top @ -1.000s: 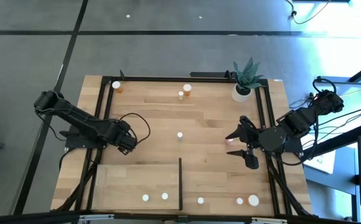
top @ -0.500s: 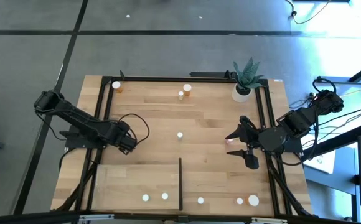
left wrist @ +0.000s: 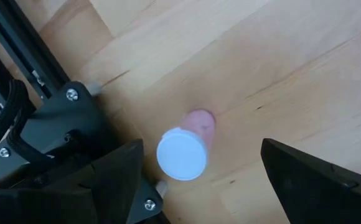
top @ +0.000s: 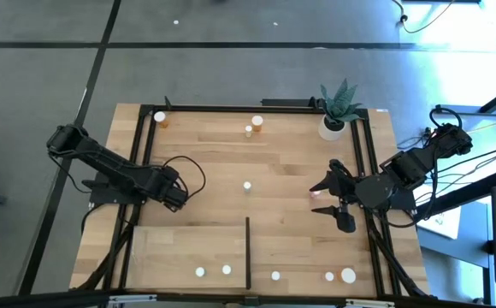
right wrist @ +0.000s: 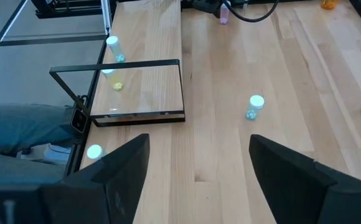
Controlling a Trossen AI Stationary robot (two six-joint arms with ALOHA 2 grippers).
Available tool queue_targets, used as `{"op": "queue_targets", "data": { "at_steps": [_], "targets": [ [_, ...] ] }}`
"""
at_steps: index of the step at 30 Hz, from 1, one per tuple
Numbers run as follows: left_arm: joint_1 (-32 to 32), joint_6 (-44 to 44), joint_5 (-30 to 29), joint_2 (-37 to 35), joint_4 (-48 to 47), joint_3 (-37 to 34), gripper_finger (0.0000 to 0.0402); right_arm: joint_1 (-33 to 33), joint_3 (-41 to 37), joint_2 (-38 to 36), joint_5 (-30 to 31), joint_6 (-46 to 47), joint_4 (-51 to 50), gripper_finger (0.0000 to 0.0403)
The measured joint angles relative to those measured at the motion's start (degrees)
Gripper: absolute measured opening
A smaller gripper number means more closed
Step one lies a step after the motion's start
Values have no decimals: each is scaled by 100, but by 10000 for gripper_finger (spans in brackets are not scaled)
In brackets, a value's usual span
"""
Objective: Pick and place medicine bottles onto shelf by color
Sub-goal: Put the left pink pill bottle on the shelf
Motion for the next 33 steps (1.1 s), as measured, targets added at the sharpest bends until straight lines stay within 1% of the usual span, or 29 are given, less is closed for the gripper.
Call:
{"op": "queue_targets", "data": {
  "at_steps": [3,9,13,22,26,33],
  "targets": [
    [0,-116,-87,45,2,0,318,0,0,0,0,0,0,278],
    [0,-136,-82,101,88,-2,318,-1,0,0,0,0,0,277],
    [0,-256,-73,101,100,-2,309,-1,0,0,0,1,0,277],
    [0,-263,-49,101,96,-2,272,-2,0,0,0,2,-2,278],
    [-2,-263,76,101,92,-2,250,0,0,0,0,2,-2,277],
    [-4,-261,78,101,89,-2,210,0,0,2,0,0,-2,278]
  ]
}}
